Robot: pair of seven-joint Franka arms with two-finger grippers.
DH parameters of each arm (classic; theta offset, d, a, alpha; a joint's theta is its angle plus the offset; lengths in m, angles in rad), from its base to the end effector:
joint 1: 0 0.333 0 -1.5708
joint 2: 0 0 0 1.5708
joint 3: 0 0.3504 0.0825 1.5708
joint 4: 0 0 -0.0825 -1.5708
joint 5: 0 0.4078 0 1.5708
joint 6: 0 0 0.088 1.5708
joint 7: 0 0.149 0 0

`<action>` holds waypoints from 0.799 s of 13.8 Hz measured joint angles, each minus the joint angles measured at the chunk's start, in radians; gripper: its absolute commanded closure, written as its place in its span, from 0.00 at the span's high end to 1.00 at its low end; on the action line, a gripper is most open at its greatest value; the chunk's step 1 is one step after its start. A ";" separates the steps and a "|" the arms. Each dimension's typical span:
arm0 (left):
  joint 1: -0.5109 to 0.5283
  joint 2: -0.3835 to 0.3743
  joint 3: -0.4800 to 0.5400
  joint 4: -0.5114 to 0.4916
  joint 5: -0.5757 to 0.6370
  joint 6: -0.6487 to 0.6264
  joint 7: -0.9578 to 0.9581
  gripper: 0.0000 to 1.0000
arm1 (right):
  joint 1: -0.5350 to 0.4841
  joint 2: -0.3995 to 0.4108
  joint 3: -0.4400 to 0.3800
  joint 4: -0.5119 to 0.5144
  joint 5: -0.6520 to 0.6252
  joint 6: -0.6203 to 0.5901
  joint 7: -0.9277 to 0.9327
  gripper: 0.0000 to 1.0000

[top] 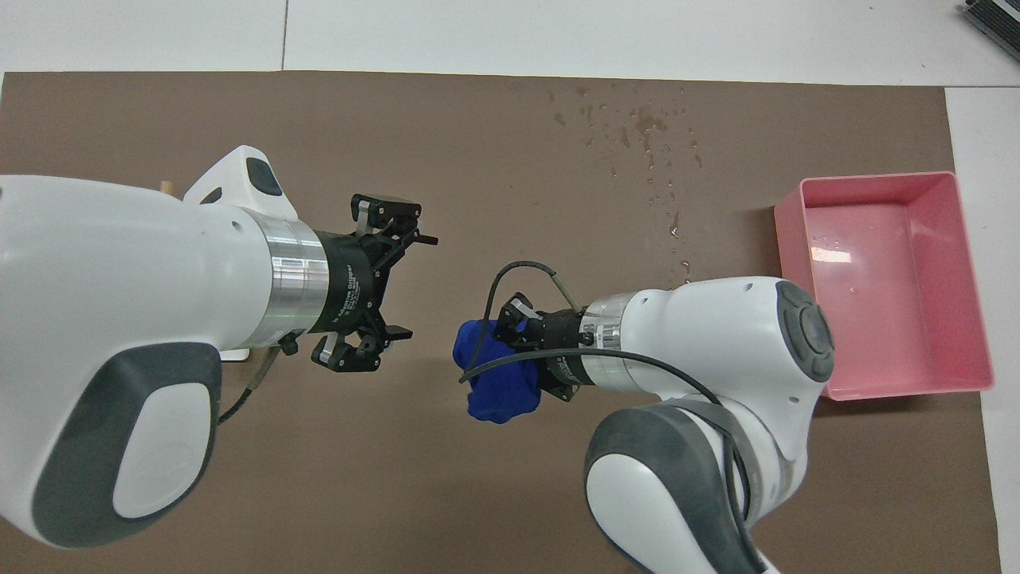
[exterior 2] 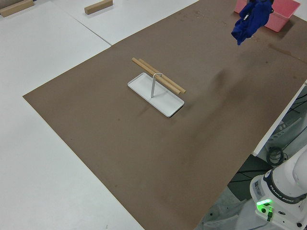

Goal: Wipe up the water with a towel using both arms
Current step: 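Open the left gripper and withdraw it while the right gripper lowers towel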

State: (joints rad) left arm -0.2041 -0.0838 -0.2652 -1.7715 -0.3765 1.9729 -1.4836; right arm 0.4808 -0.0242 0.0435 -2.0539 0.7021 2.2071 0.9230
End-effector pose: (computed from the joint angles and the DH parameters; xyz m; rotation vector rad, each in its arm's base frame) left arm 0.5116 -0.3080 0.6097 2.3044 1.4305 -0.1757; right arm 0.4942 0.3363 0.4617 -2.3698 0.9697 0.3540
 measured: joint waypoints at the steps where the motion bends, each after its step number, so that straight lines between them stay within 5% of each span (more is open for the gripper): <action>1: 0.026 0.000 0.004 0.000 0.006 0.001 0.117 1.00 | -0.022 -0.004 -0.001 0.001 -0.071 -0.074 -0.081 0.00; 6: 0.148 0.002 0.012 -0.007 0.176 -0.025 0.700 1.00 | -0.076 -0.043 -0.002 -0.004 -0.503 -0.420 -0.496 0.00; 11: 0.214 0.002 0.014 0.004 0.364 -0.175 1.214 1.00 | -0.160 -0.106 -0.002 -0.101 -0.754 -0.556 -0.791 0.00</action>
State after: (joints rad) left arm 0.0095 -0.0816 -0.2516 -1.7677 -0.0121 1.7978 -0.2697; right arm 0.3209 -0.1301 0.0413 -2.1552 -0.0514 1.6510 0.1318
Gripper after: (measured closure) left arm 0.000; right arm 0.907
